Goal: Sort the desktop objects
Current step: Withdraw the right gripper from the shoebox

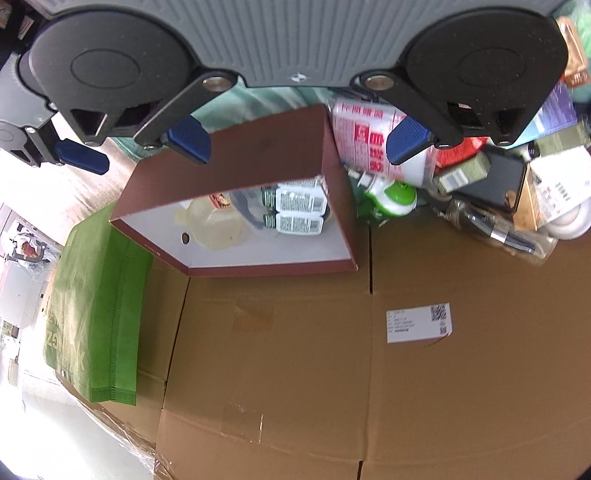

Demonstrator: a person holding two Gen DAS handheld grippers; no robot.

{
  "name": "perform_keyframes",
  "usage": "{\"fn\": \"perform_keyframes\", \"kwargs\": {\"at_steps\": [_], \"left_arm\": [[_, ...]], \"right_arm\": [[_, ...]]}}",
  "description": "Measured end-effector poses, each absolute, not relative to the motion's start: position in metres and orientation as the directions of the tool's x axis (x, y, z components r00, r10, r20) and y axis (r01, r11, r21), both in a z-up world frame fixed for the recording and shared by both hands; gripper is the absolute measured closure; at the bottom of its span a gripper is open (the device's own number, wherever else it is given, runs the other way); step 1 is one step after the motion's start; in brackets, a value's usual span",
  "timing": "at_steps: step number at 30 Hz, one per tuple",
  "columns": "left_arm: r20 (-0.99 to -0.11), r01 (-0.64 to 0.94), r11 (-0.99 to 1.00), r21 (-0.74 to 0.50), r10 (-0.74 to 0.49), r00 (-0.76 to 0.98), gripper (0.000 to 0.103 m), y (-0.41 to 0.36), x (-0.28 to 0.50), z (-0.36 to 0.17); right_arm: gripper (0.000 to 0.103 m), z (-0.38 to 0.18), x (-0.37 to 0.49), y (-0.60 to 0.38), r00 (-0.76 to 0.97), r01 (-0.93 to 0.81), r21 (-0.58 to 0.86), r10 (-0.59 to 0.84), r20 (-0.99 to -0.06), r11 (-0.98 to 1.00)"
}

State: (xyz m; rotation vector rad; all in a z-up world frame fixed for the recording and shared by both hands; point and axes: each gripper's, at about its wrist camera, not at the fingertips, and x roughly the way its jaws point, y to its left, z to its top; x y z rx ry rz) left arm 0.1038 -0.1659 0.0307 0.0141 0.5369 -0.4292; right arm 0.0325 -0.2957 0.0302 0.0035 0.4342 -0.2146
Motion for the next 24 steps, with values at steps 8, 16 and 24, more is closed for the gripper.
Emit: {"fn": "perform_keyframes", "kwargs": {"at_steps": [8, 16, 24], "left_arm": [[-0.521, 0.402, 0.904, -0.145, -0.415, 0.746, 0.000, -0.160, 0.079, 0.017], [-0.527, 0.404, 0.906, -0.123, -0.405, 0.747, 0.000, -0.162, 0.066, 0.014], [-0.514, 0.415, 0.901, -0.124, -0.416, 0.750, 0.000, -0.160, 0.061, 0.016]], "right_arm": [[0.007, 0.016, 0.008, -0.290, 0.835, 0.261, -0.062, -0.258, -0.485, 0.963], [0.007, 0.015, -0.001, -0.282, 0.819, 0.291, -0.084, -0.293, -0.493, 0.953], [0.007, 0.016, -0.002, -0.278, 0.821, 0.286, -0.089, -0.292, -0.491, 0.954]]}}
